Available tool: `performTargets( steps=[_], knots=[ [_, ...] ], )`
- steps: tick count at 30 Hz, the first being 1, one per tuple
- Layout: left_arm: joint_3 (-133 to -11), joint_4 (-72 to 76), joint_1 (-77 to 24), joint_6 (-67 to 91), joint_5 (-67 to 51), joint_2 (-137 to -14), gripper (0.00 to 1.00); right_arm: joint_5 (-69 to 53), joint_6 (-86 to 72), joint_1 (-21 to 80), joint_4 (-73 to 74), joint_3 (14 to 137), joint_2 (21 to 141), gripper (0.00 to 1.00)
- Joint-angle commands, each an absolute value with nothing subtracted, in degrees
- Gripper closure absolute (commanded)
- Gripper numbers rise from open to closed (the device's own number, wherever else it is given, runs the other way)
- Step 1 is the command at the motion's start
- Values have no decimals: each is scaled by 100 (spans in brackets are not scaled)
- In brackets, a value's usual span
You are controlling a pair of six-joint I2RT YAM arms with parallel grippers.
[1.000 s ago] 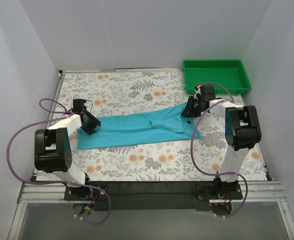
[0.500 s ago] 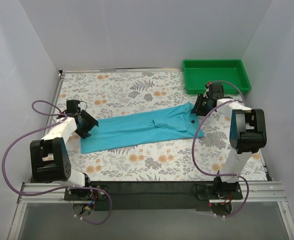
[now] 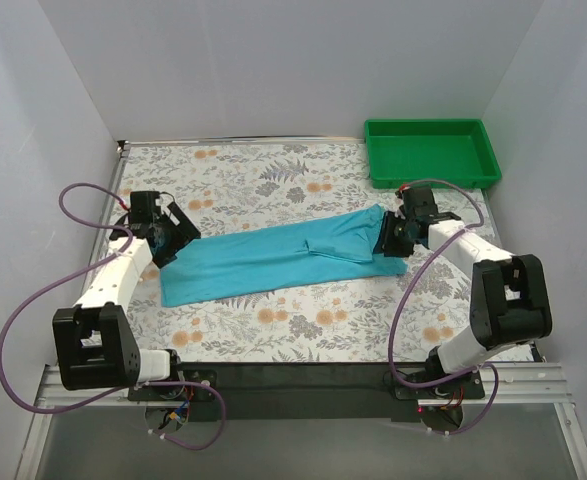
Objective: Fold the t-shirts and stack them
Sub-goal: Fold the tshirt
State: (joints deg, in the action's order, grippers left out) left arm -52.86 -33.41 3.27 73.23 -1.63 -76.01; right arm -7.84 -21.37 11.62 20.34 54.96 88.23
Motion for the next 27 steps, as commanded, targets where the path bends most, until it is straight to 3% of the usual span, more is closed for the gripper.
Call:
performTargets(
  steps=[1, 12, 19, 23, 27],
  knots=[
    [-4967, -3410, 229, 7198, -114, -7409, 26, -738, -2277, 1125, 2154, 5169, 8815, 63],
    [-4457, -3173, 228, 7575, -298, -8384, 28, -405, -1925, 1151, 1793, 5466, 9913, 63],
    [-4079, -3375, 229, 8226, -466, -8368, 31, -220, -995, 1151, 1802, 7415, 11362, 63],
    [-3973, -3542, 220, 8410, -860, -8165, 31, -255, -528, 1160, 1881, 9502, 12626, 62],
    [-4078, -3866, -147, 8578, -1134, -7893, 28, -491, -580, 1178, 2109, 10484, 13052, 62]
  ],
)
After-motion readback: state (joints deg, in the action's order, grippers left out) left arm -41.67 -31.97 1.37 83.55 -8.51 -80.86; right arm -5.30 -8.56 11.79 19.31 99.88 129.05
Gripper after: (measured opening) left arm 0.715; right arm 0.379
